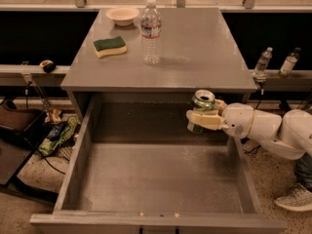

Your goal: Place green can into top drawer

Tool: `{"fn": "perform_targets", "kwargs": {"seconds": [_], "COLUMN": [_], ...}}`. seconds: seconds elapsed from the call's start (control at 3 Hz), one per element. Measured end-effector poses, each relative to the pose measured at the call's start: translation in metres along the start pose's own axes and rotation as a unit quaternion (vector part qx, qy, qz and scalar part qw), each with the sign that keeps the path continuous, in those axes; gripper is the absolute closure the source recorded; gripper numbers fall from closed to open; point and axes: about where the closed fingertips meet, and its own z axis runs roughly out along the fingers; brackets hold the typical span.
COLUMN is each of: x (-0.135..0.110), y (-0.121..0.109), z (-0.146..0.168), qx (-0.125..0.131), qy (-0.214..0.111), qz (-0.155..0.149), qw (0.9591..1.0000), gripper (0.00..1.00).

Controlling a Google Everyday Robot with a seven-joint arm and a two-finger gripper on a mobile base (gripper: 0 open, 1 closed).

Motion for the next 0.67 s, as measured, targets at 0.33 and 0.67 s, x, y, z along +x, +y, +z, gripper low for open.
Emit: {"fn": "perform_targets", "kwargs": {"seconds": [0.33, 0.67], "x": [0.006, 0.016], "y": [0.015, 0.065], "z": [0.025, 0.074], "qx": [-0.013, -0.049], "qy": [0.008, 0.019], "qz": [-0.009, -0.036], "qw": [0.9998, 0.998], "gripper": [1.0, 1.0]}}
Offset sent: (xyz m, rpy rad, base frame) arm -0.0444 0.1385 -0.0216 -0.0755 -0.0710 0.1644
